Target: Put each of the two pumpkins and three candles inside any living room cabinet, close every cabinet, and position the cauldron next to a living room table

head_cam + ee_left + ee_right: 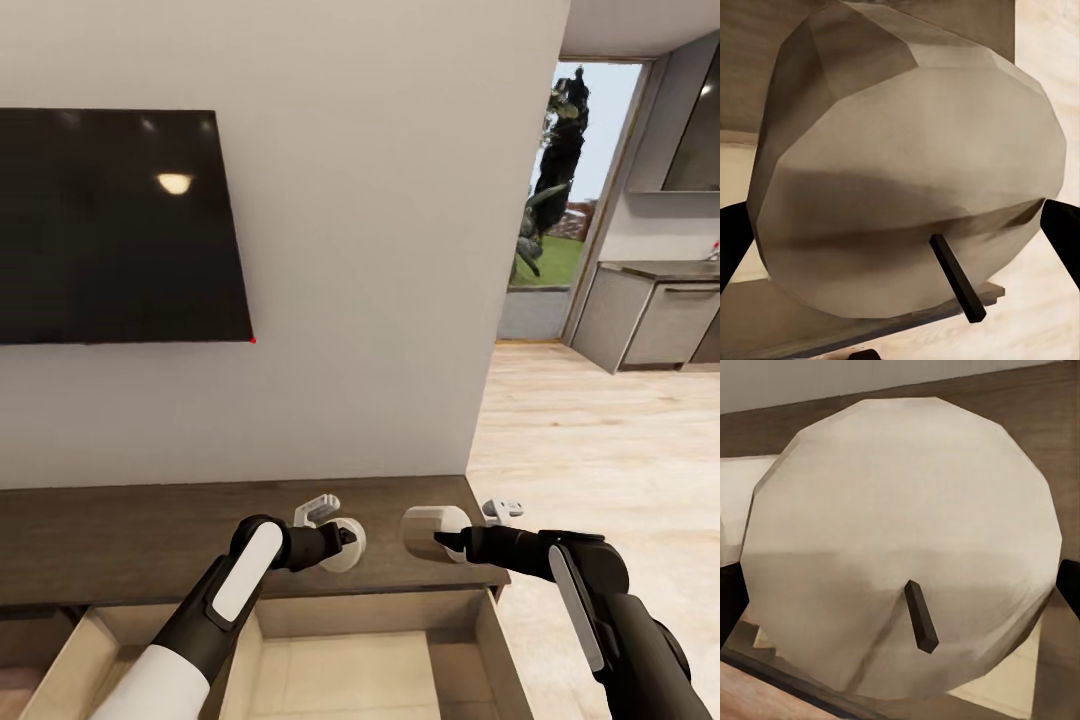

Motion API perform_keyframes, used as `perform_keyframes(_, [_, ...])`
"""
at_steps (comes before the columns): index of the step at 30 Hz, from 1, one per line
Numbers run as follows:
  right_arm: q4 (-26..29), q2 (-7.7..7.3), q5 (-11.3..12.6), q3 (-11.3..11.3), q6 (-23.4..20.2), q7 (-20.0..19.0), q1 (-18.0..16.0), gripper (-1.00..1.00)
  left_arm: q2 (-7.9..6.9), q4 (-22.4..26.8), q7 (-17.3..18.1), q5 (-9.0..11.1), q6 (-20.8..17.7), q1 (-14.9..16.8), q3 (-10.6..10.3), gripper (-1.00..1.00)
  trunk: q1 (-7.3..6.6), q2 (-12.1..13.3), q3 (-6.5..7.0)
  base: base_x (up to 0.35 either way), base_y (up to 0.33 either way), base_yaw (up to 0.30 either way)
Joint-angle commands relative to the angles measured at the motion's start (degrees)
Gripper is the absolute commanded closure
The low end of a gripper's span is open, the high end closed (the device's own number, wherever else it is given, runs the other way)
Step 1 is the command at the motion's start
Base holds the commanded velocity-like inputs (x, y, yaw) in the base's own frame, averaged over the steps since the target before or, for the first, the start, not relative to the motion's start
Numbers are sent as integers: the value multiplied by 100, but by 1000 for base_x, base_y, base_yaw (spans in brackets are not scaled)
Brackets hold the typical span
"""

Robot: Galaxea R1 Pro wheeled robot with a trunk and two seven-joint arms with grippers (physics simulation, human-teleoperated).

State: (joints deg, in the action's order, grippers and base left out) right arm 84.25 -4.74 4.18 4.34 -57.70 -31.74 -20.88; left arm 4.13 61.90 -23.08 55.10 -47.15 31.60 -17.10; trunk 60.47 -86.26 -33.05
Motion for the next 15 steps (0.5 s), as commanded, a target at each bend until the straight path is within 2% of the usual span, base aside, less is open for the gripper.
perform_keyframes(1, [3,0,47,5,-39,10,-4,100,0,6,-56,63,-5,4,-4,100,2,-3,-6,229,0,0])
perform_keyframes(15, [12,-1,67,5,-39,10,-4,100,4,6,-56,63,-5,4,-12,100,2,-3,-6,80,-19,0])
